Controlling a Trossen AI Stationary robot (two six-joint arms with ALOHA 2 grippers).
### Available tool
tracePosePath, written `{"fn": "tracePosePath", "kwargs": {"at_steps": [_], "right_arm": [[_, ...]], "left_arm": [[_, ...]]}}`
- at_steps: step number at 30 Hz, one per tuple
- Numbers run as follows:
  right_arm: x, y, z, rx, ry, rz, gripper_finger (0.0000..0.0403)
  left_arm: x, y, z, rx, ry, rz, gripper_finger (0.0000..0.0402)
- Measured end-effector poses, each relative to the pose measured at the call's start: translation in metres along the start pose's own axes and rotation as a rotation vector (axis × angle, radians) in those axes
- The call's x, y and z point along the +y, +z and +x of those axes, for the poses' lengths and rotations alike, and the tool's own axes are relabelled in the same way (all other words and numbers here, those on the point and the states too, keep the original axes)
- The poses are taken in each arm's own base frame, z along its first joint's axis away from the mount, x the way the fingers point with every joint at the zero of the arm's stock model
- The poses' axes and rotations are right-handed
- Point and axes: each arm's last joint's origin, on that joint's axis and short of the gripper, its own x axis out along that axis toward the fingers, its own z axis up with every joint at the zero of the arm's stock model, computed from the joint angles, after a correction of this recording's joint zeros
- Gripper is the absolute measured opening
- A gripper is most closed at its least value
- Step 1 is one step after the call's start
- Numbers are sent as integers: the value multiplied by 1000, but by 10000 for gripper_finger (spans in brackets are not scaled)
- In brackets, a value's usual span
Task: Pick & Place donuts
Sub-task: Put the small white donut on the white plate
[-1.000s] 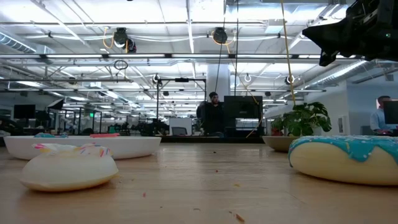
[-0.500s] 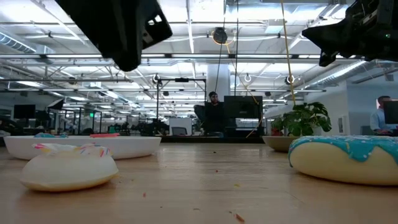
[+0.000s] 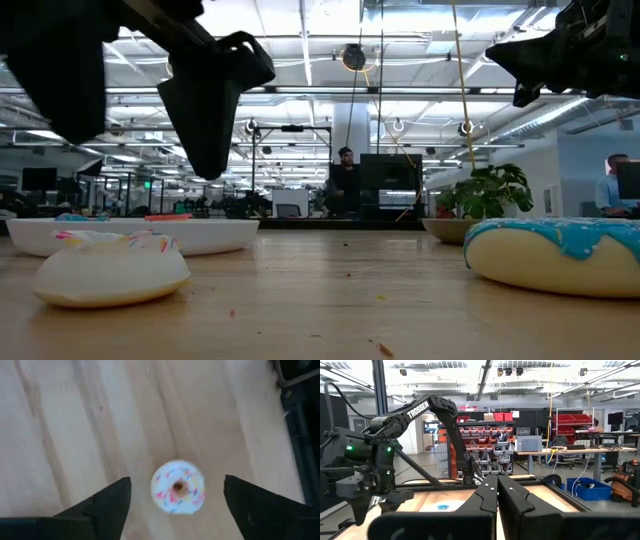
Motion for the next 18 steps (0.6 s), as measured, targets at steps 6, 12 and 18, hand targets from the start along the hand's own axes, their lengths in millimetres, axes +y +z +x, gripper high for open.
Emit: {"fn": "tracePosePath", "kwargs": {"at_steps": [6, 12, 18], "right_arm": [[0, 0, 0, 3, 0, 0, 0], [0, -1, 0, 5, -1, 1, 0], [0, -1, 0, 6, 0, 1, 0]], "left_arm": [[-4, -3, 13, 33, 7, 24, 344], [-3, -6, 21, 64, 42, 28, 347], [-2, -9, 37, 99, 32, 25, 347]]}}
